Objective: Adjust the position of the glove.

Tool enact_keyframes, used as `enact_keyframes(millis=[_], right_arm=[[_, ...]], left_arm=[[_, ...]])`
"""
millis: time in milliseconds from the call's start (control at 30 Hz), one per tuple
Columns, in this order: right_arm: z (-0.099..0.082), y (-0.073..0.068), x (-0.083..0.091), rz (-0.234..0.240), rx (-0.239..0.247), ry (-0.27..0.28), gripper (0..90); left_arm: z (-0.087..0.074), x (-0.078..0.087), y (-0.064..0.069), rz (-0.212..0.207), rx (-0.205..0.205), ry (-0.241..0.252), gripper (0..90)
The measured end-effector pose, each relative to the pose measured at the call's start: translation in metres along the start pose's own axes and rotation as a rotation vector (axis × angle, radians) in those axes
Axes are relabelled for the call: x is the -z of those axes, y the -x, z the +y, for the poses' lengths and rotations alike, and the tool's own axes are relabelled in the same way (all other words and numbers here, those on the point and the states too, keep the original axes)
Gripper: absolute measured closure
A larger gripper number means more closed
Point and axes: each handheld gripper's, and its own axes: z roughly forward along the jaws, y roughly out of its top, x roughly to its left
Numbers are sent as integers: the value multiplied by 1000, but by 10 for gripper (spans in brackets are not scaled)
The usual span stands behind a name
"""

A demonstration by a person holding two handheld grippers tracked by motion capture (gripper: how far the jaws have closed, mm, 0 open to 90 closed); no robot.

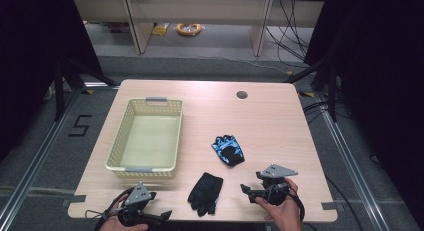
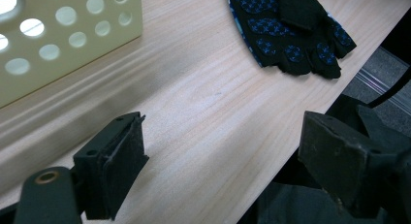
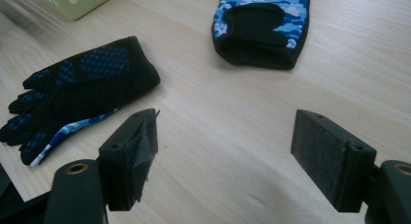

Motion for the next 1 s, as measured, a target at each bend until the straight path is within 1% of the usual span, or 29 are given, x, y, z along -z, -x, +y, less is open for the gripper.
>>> enact_keyframes(millis=[67, 100, 167, 200, 233, 267, 367, 400, 433, 500, 533, 600, 633, 667, 700, 733, 767, 800, 833, 867, 900, 933, 967, 1000], right_arm=[[0, 0, 0, 2, 2, -2, 259], [0, 0, 0, 2, 6, -2, 267], [0, 0, 0, 3, 8, 0, 273], [0, 0, 0, 5, 16, 3, 276], [0, 0, 0, 2, 17, 4, 285], [0, -2, 0, -17, 13, 16, 292], [0, -2, 0, -16, 14, 10, 293], [0, -2, 0, -15, 14, 10, 297], [0, -2, 0, -8, 17, 2, 303], [1, -3, 0, -3, 18, 3, 311], [1, -3, 0, -2, 35, 6, 314], [1, -3, 0, -2, 39, 8, 320], [2, -4, -1, 3, 36, 8, 320], [2, -4, -1, 3, 36, 8, 320], [2, -4, 0, 0, 36, 9, 324], [3, -6, 0, 8, 36, 11, 330], [4, -6, 0, 4, 47, 13, 331], [4, -8, -1, 8, 36, 5, 336], [4, -8, -1, 8, 36, 5, 336], [5, -8, -2, 10, 41, 14, 341], [7, -11, -3, 19, 38, 6, 346], [7, -11, -3, 19, 38, 6, 346], [10, -12, -6, 32, 61, 8, 357], [11, -13, -6, 35, 77, 7, 364]], left_arm=[[0, 0, 0, -3, -1, -3, 162], [0, -1, 2, 0, 13, 17, 162], [0, -1, 1, 0, 12, 12, 162], [0, 0, 0, 1, 0, -1, 162], [0, 0, 0, 1, 0, -1, 162], [0, 0, 0, 2, -2, -1, 162], [0, -1, 1, 2, 5, 8, 162], [0, 0, 0, 8, -13, -8, 162], [-1, -1, 1, 8, 4, -10, 162], [-1, -1, 1, 7, 4, -10, 162], [0, -1, 0, 7, 0, -12, 162], [0, -1, 0, 5, -8, -11, 162], [0, -2, 0, 15, -21, -13, 162], [0, -2, 0, 15, -21, -13, 162], [0, -2, 2, 2, -5, -4, 162], [0, -3, 2, 3, -6, -2, 162], [0, -3, 2, 3, -6, -2, 163], [0, -4, 3, 0, -7, 3, 163], [0, -4, 3, 0, -7, 3, 163], [0, -4, 3, 8, 0, -11, 163], [1, -4, 3, 5, -19, -14, 163], [1, -5, 3, 6, -16, -15, 163], [2, -6, 6, -12, -14, 2, 167], [2, -6, 6, -12, -14, 2, 172]])
